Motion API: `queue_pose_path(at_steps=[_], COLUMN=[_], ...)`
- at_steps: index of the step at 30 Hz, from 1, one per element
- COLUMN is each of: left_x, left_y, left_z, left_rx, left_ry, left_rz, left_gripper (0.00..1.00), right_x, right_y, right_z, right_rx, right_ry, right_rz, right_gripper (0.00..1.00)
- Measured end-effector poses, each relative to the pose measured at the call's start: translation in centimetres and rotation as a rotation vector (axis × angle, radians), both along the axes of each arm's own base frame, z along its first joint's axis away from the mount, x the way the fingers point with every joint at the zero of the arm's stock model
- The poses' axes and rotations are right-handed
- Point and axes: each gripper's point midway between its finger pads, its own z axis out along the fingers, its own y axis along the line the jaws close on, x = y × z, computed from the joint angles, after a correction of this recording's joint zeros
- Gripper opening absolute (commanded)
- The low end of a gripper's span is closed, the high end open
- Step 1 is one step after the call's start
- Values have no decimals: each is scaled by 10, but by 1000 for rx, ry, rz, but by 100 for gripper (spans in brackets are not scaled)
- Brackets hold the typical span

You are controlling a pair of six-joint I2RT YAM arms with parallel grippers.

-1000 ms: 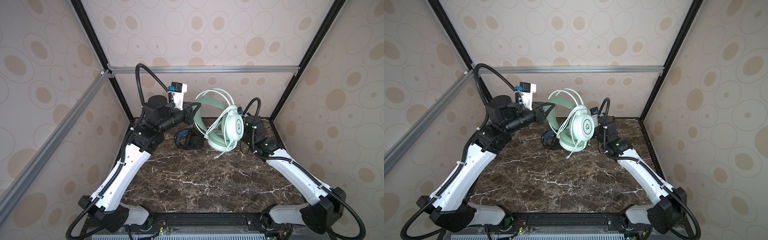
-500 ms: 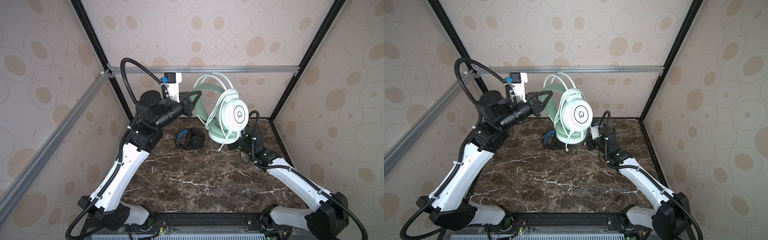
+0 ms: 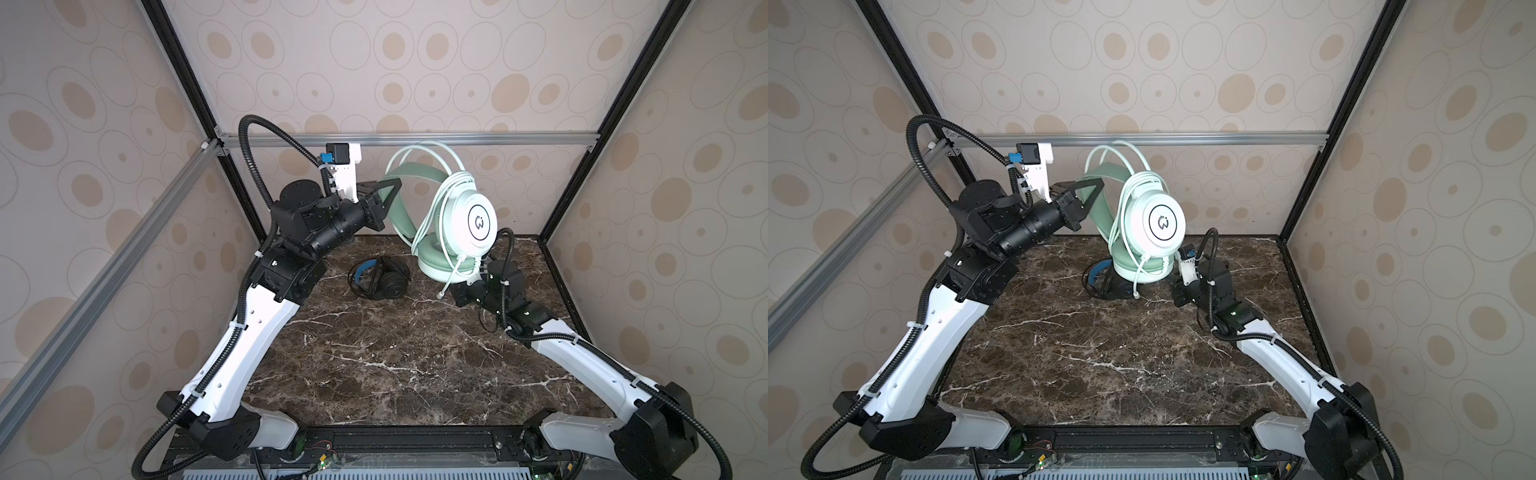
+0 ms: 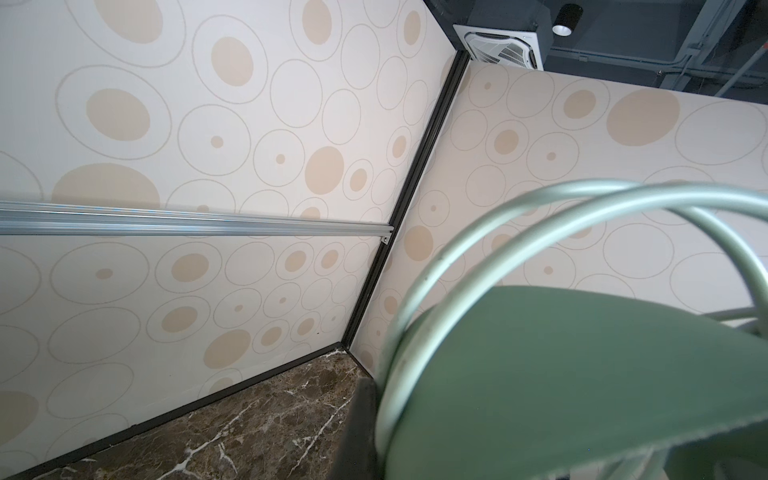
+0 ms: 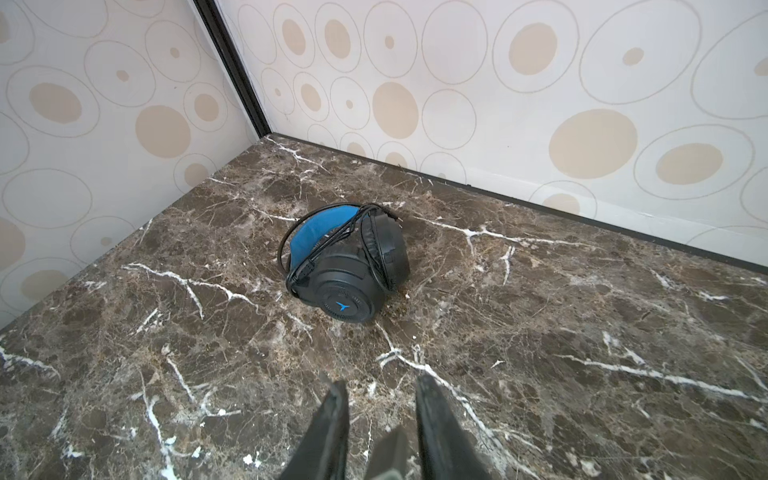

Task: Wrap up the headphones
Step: 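Raise the green headphones high with the left gripper while the right grasps the hanging cable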

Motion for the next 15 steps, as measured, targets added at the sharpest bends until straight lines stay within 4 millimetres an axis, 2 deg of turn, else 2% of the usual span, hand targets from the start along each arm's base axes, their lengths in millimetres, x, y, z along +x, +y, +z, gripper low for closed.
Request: queue_pose_path(at_steps=[3, 7, 11, 15], left_x=[2, 3, 4, 7], left_y=[2, 3, 6, 10], left_z=[0, 0, 2, 4], left_rx=[-1, -3, -14, -22], left_ry=[1, 1, 0, 0], left_rz=[9, 14, 24, 42], left_gripper=[0, 0, 0, 0], right_x=[-1, 0, 1, 1], right_y=[-1, -1, -1, -4], right_z=[-6, -4, -3, -12], right_rx=[-2, 10, 22, 27], right_ry=[12, 9, 7, 23], right_rz=[-6, -10, -16, -37], right_gripper=[27, 26, 28, 32])
